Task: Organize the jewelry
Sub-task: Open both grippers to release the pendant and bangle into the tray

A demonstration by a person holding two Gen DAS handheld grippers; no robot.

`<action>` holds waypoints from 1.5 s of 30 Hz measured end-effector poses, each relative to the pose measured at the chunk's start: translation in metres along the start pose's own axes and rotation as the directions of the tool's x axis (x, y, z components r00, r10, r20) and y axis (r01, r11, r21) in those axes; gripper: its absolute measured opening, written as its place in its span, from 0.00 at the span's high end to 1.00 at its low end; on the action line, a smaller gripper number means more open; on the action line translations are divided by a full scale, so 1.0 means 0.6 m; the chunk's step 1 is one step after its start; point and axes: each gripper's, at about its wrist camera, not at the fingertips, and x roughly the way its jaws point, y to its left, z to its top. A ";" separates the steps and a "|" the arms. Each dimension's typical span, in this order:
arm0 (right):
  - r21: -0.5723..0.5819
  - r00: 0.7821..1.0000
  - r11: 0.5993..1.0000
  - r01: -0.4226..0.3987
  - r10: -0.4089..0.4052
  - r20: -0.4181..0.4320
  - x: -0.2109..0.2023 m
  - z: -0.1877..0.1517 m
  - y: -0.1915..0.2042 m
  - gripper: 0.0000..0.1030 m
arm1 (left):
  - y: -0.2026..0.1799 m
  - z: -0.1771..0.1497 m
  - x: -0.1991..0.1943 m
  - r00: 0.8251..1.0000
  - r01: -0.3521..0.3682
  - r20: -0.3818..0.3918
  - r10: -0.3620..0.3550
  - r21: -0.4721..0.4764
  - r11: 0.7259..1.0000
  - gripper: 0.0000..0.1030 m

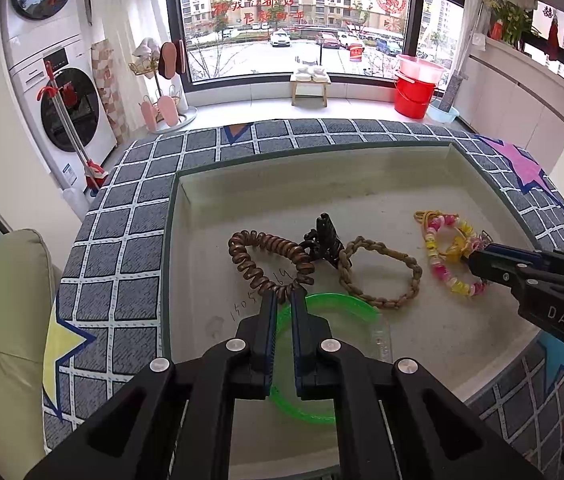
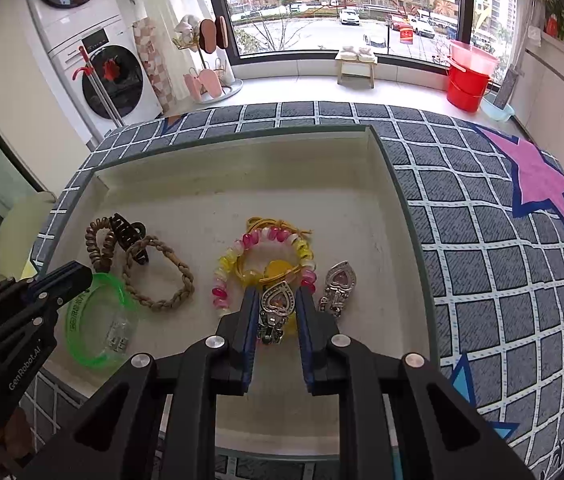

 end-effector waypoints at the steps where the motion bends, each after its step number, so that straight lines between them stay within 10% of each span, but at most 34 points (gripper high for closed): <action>1: 0.001 1.000 1.000 -0.002 0.002 -0.002 -0.001 0.000 0.000 0.74 | -0.001 0.000 -0.001 1.000 -0.002 0.002 0.002 0.002 1.000 0.79; 4: 0.002 1.000 1.000 -0.003 0.003 -0.001 -0.003 0.000 -0.001 0.49 | -0.004 0.001 -0.007 1.000 -0.005 0.013 0.005 0.003 1.000 0.79; 13: 0.033 0.999 0.999 -0.028 0.027 0.023 -0.024 0.000 -0.007 0.35 | -0.001 0.002 -0.028 0.999 -0.019 0.035 0.020 -0.021 1.000 0.79; 36: 0.053 0.997 0.997 -0.052 0.049 0.058 -0.059 0.004 -0.006 0.32 | 0.007 -0.002 -0.043 0.997 -0.061 0.034 0.062 -0.050 0.997 0.78; 37: 0.053 0.997 0.997 -0.052 0.048 0.061 -0.060 0.004 -0.006 0.32 | 0.009 -0.003 -0.042 0.997 -0.062 0.032 0.064 -0.054 0.997 0.70; 38: 0.054 0.997 0.997 -0.051 0.048 0.062 -0.061 0.005 -0.006 0.32 | 0.011 -0.003 -0.042 0.997 -0.066 0.027 0.068 -0.061 0.996 0.17; 39: 0.055 0.997 0.997 -0.051 0.048 0.064 -0.062 0.005 -0.006 0.32 | 0.015 -0.003 -0.045 0.996 -0.081 0.030 0.083 -0.078 0.994 0.00; 45: 0.053 0.997 0.997 -0.047 0.044 0.069 -0.063 0.007 -0.005 0.21 | 0.022 -0.001 -0.045 0.992 -0.093 0.072 0.099 -0.080 0.992 0.00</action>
